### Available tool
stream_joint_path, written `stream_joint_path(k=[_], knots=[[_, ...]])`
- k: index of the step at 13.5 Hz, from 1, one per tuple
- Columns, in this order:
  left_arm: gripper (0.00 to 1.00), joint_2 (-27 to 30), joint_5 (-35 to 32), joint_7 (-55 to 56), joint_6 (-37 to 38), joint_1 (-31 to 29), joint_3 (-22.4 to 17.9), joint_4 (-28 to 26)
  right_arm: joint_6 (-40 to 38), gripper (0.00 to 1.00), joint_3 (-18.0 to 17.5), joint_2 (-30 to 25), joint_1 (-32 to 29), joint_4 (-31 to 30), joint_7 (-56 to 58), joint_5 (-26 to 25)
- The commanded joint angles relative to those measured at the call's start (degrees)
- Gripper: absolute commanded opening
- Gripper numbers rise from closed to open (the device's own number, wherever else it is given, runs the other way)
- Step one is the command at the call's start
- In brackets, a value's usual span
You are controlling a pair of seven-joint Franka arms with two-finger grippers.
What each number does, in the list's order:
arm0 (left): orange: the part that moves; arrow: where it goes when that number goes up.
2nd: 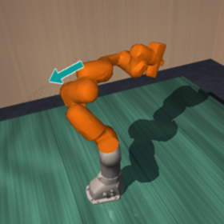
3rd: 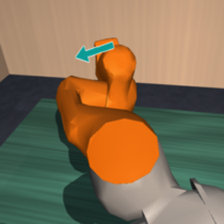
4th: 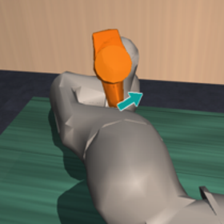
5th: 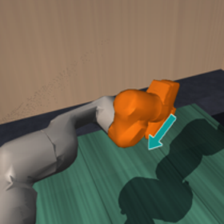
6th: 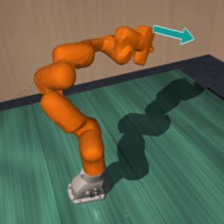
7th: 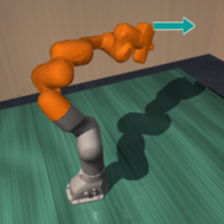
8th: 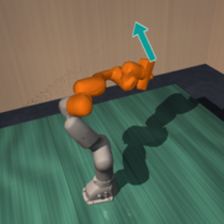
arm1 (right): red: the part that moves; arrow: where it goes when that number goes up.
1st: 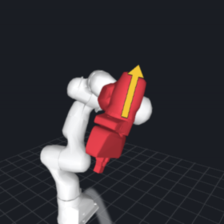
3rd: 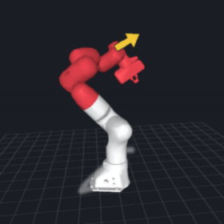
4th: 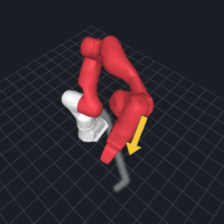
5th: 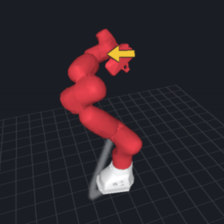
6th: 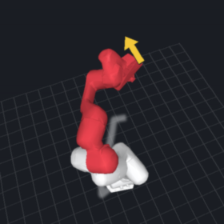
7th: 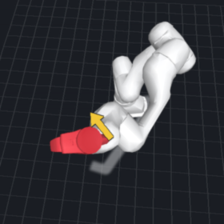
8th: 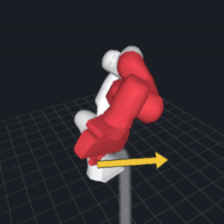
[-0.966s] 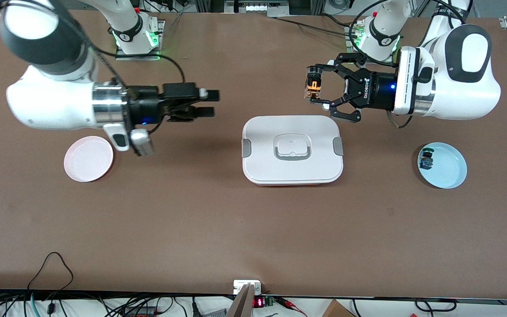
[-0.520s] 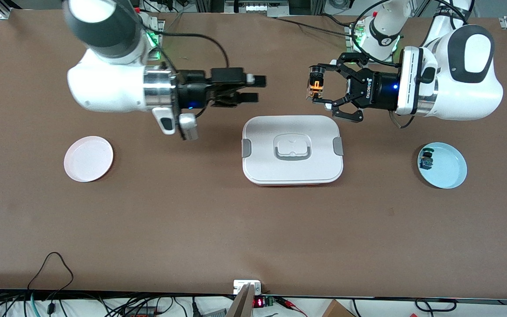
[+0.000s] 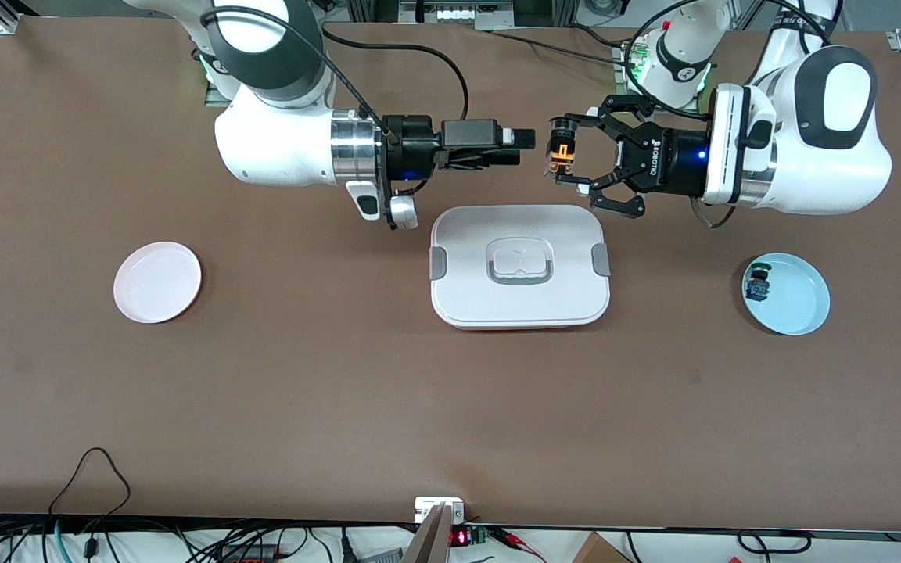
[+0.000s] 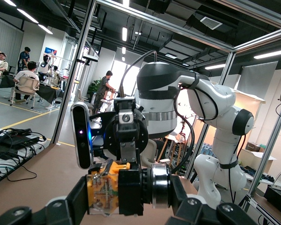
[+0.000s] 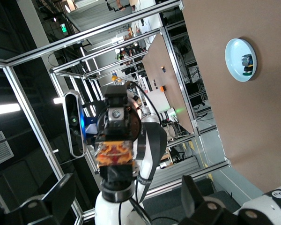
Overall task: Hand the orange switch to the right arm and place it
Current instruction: 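Reach the right gripper toward the orange switch held by the left gripper, then close the right gripper on the orange switch and open the left gripper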
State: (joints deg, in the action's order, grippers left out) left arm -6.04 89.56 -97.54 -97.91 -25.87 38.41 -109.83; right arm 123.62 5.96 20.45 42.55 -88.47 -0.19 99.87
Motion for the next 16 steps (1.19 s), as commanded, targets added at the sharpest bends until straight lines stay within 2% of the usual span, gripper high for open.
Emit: stream_joint_path(k=[1, 4, 12, 16], knots=[[0.00, 1.6, 1.9, -2.1, 0.9, -0.8, 0.2, -1.6, 3.6, 1.00, 0.5, 0.9, 2.1, 1.4, 1.4, 1.6], [0.00, 1.6, 1.9, -2.1, 1.0, -0.9, 0.3, -1.6, 5.7, 1.00, 0.5, 0.9, 3.2, 1.6, 1.5, 4.5], [0.00, 1.6, 1.9, -2.1, 1.0, -0.9, 0.3, -1.6, 8.0, 1.00, 0.5, 1.1, 3.9, 3.2, 2.1, 4.5], [0.00, 1.6, 1.9, -2.1, 1.0, -0.9, 0.3, -1.6, 8.0, 1.00, 0.5, 1.8, 3.9, 3.6, 7.9, 4.5]])
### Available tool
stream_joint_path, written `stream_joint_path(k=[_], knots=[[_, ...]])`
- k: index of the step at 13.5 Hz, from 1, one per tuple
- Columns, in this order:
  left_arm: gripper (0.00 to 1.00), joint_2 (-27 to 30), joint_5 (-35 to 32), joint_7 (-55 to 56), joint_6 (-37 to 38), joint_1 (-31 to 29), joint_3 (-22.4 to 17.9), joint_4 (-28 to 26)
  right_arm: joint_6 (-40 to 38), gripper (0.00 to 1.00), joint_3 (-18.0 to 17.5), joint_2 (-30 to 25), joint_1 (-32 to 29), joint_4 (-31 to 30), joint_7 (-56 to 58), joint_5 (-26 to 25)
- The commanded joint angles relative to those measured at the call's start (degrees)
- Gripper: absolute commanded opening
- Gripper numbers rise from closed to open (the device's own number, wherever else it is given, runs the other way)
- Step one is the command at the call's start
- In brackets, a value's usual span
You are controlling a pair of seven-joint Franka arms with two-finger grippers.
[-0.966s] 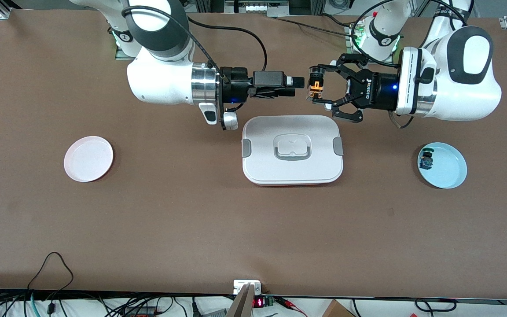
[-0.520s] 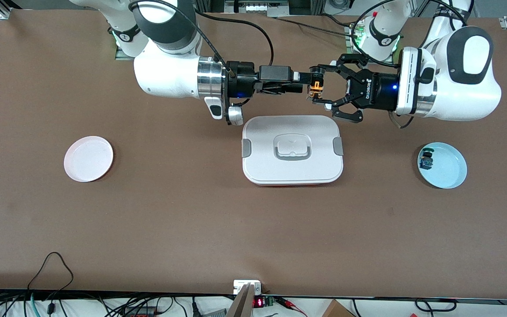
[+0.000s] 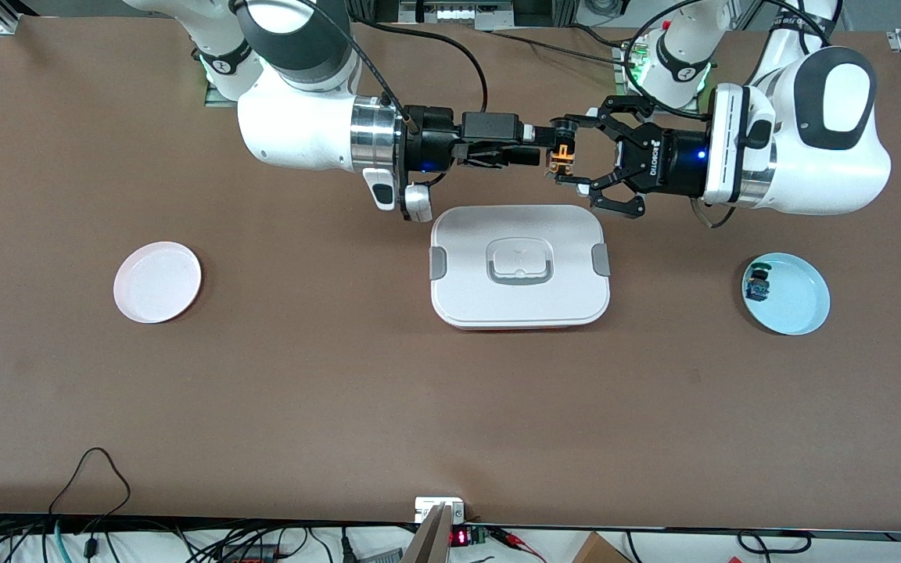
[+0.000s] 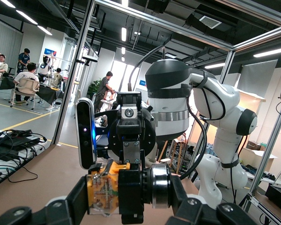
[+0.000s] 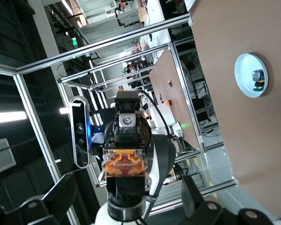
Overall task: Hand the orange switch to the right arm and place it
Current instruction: 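Close the right gripper on the orange switch and open the left gripper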
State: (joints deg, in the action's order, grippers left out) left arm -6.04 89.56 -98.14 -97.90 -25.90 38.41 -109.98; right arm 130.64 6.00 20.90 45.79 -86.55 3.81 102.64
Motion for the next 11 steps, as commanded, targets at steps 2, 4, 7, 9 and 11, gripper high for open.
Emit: stream_joint_path(k=[2, 4, 7, 9, 11], knots=[[0.00, 1.6, 1.9, -1.5, 1.0, -0.9, 0.3, -1.5, 1.0, 1.00, 0.4, 1.5, 0.7, 1.6, 5.8, 1.8], [0.00, 1.6, 1.9, -1.5, 1.0, -0.9, 0.3, -1.5, 1.5, 1.00, 0.4, 1.7, 0.9, 1.7, 6.6, 1.8], [0.00, 1.6, 1.9, -1.4, 1.0, -0.9, 0.3, -1.4, 1.6, 1.00, 0.4, 2.1, 1.2, 2.9, 6.7, 3.3], [0.00, 1.6, 1.9, -1.5, 1.0, -0.9, 0.3, -1.4, 2.9, 1.00, 0.4, 2.9, 1.8, 4.3, 6.9, 5.5], [0.00, 1.6, 1.9, -1.4, 1.0, -0.9, 0.3, -1.4, 3.1, 1.00, 0.4, 3.0, 2.1, 4.4, 6.9, 5.5]])
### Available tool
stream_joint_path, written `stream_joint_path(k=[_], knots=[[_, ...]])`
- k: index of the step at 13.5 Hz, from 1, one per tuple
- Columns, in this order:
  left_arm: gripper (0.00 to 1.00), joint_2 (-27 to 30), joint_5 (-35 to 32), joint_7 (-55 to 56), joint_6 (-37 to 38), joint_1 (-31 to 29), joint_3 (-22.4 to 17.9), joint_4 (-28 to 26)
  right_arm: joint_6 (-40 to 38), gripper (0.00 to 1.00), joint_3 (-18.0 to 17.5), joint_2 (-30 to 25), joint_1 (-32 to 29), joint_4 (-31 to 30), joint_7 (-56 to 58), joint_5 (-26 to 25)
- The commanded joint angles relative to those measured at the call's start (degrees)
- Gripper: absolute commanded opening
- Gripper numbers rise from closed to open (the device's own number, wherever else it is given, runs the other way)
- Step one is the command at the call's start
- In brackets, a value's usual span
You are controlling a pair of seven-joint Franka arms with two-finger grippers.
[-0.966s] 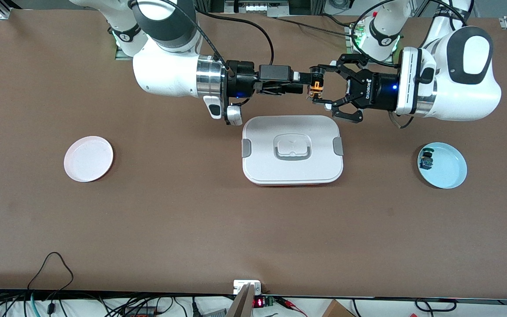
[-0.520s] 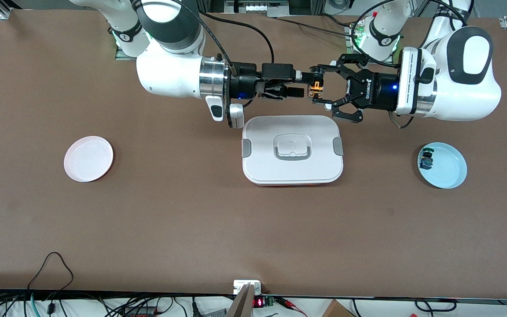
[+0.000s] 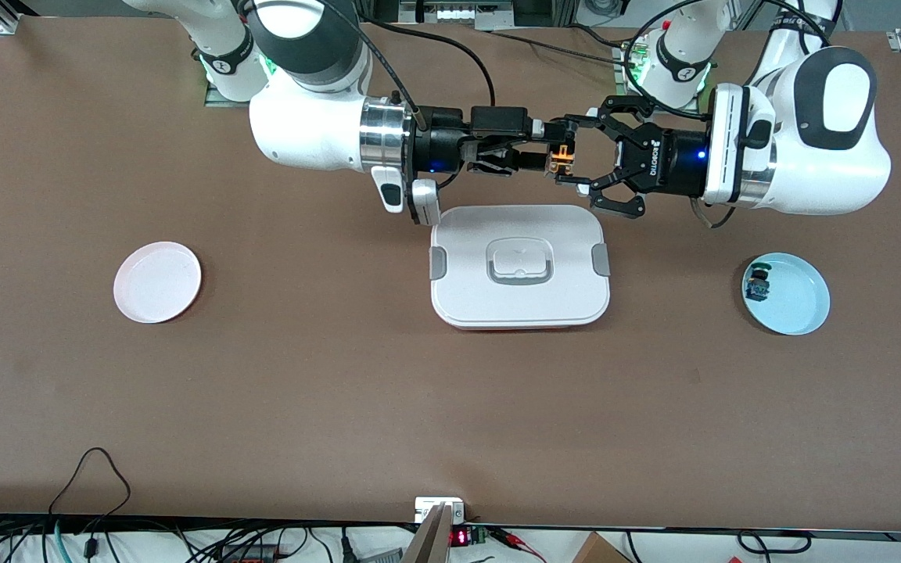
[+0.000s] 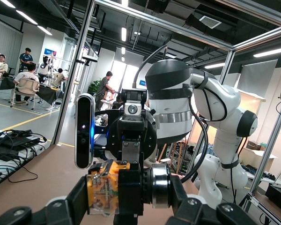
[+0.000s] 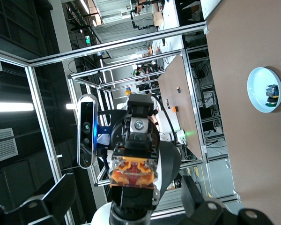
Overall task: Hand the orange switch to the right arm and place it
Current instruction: 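Close the right gripper on the orange switch and open the left gripper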
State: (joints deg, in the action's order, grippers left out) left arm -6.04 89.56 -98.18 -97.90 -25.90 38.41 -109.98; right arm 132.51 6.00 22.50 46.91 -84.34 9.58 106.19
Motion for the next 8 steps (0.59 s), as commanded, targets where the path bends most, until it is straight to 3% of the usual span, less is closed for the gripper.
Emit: stream_joint_path(k=[1, 2, 3, 4, 5, 6, 7, 8], knots=[[0.00, 1.6, 1.9, -1.4, 1.0, -0.9, 0.3, -1.4, 1.3, 1.00, 0.4, 1.4, 1.1, 2.2, 1.1, 1.8], [0.00, 1.6, 1.9, -1.4, 1.0, -0.9, 0.3, -1.4, 1.3, 0.98, 0.4, 1.4, 1.1, 2.2, 1.1, 1.8], [0.00, 1.6, 1.9, -1.4, 1.0, -0.9, 0.3, -1.4, 1.3, 0.89, 0.4, 1.4, 1.1, 2.1, 1.2, 1.8], [0.00, 1.6, 1.9, -1.4, 1.0, -0.9, 0.3, -1.4, 1.3, 0.75, 0.4, 1.3, 1.0, 2.0, 1.2, 1.9], [0.00, 1.6, 1.9, -1.4, 1.0, -0.9, 0.3, -1.4, 1.3, 0.46, 0.4, 1.2, 0.8, 1.8, 1.1, 2.0], [0.00, 1.6, 1.9, -1.4, 1.0, -0.9, 0.3, -1.4, 1.2, 0.25, 0.4, 1.1, 0.7, 1.6, 1.1, 1.9], [0.00, 1.6, 1.9, -1.4, 1.0, -0.9, 0.3, -1.4, 1.3, 0.09, 0.4, 1.1, 0.8, 1.6, 1.3, 1.7], [0.00, 1.6, 1.9, -1.4, 1.0, -0.9, 0.3, -1.4, 1.3, 0.05, 0.4, 0.8, 1.0, 1.6, 0.7, 1.9]])
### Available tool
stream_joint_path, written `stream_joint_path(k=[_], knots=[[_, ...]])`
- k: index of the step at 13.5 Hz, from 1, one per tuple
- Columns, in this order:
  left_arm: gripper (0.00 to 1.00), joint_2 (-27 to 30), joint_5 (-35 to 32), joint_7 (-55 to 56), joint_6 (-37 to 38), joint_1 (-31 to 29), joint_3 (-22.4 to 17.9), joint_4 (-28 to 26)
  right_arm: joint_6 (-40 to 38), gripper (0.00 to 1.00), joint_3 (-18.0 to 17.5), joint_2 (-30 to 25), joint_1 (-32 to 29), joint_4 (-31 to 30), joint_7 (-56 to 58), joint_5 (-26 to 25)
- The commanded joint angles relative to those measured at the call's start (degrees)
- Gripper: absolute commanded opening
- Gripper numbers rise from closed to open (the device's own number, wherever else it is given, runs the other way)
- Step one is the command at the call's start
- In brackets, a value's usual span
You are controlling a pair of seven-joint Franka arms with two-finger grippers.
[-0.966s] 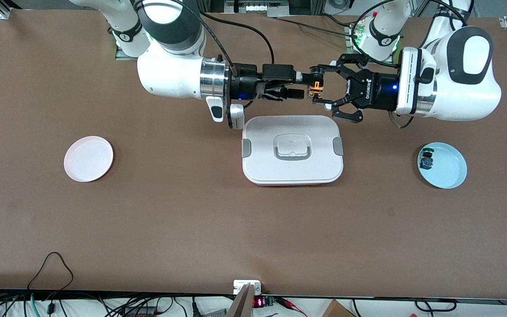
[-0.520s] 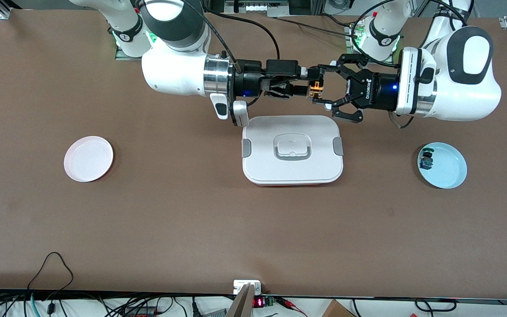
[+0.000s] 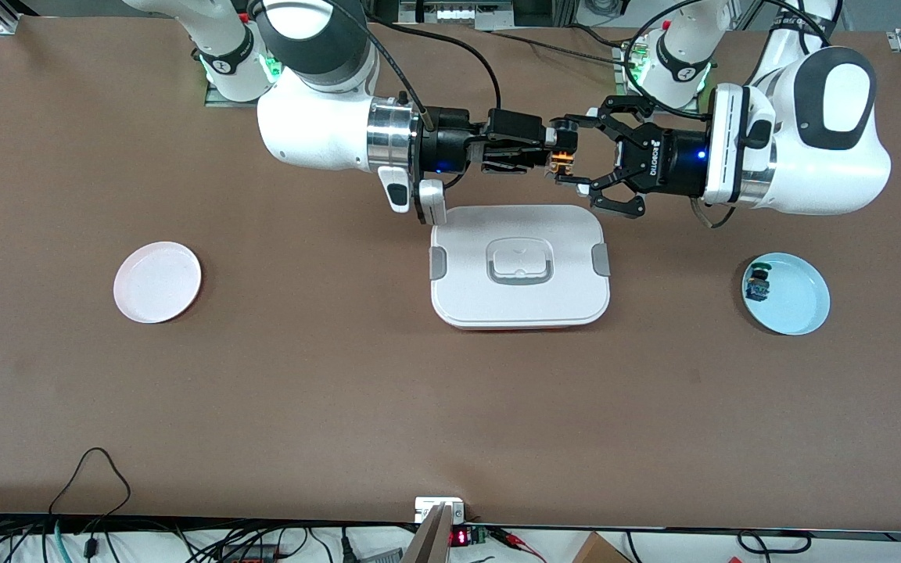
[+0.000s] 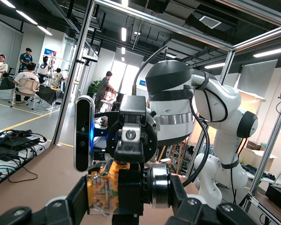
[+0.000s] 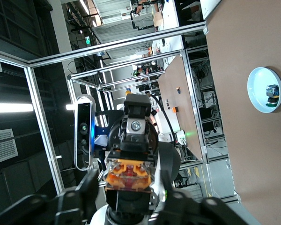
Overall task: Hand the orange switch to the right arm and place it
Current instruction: 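Close the right gripper on the orange switch and open the left gripper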
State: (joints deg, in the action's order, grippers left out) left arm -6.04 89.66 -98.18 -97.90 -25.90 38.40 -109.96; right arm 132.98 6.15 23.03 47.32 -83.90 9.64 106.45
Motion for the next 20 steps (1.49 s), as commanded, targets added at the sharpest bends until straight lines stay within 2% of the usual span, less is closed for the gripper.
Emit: stream_joint_path(k=[1, 6, 9, 10, 11, 15, 18, 20], knots=[[0.00, 1.6, 1.8, -1.4, 1.0, -0.9, 0.3, -1.4, 0.6, 0.04, 0.3, 0.1, 0.6, 1.2, 1.3, 1.3], [0.02, 1.6, 1.8, -0.9, 1.0, -0.9, 0.3, -1.3, 0.4, 0.01, 0.3, 0.1, 0.6, 1.1, 2.2, 1.5], [0.36, 1.6, 1.8, -0.9, 0.9, -1.0, 0.1, -1.1, 0.3, 0.01, 0.3, 0.1, 0.4, 1.0, 2.9, 1.4], [0.78, 1.6, 1.8, -1.6, 0.9, -0.9, 0.0, -1.1, 0.3, 0.01, 0.3, 0.1, 0.6, 0.9, 2.9, 1.3], [1.00, 1.5, 1.8, -1.8, 1.0, -1.0, -0.1, -1.1, 0.3, 0.00, 0.3, 0.1, 0.6, 0.4, 3.0, 1.4], [1.00, 1.0, 1.8, -0.8, 3.4, -2.7, -0.3, -1.0, 0.3, 0.00, 0.3, -0.3, 0.6, 0.2, 3.7, 1.3], [1.00, -3.3, 0.8, -1.5, 11.4, -8.1, -0.5, -0.9, 0.1, 0.00, 0.4, -0.5, 0.1, -0.3, 4.9, 0.9], [1.00, -4.9, -3.1, -1.4, 15.3, -11.6, -0.4, -0.3, -0.6, 0.00, 0.5, -0.8, -0.1, -0.7, 5.5, -0.6]])
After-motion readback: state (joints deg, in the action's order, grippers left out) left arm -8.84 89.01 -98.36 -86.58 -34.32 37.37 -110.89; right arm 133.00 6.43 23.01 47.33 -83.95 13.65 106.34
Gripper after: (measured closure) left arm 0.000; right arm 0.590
